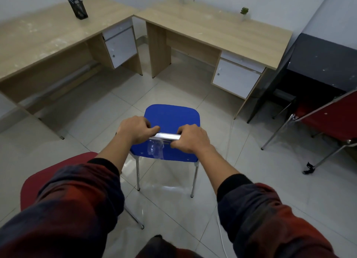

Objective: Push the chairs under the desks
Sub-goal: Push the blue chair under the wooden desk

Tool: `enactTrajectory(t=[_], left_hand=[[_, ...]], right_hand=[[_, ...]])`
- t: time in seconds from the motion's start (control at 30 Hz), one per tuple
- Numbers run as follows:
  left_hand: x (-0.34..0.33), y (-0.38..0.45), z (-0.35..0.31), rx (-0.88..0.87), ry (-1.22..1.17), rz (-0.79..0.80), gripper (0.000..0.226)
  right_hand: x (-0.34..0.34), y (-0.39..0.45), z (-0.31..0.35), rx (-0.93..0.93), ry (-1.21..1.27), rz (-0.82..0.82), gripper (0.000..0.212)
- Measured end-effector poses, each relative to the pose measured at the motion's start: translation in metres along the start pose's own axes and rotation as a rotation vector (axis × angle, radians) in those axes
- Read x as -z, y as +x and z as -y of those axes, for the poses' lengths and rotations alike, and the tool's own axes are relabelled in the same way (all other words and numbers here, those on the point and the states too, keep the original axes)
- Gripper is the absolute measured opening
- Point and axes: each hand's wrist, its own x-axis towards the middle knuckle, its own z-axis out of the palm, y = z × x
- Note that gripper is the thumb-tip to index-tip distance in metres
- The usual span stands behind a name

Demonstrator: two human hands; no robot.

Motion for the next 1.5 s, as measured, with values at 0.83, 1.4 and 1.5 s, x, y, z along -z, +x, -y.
enactTrajectory(t=[0.83,1.4,1.5], left_hand=[[0.001,0.001,0.020,0.067,-0.053,-0.085,0.048],[0.016,0.047,0.040,0.001,-0.008,-0.046,0.049],[0.013,0.048,0.024,0.030,-0.028,-0.049,0.052]], right_hand=[[-0.010,0.023,0.024,-0.092,-0.049,0.067,0.031],[-0.009,0.066,0.027,-0.077,-0.027,0.084,0.038],[-0.001,0.071,0.013,-0.080,-0.035,0.106,0.038]])
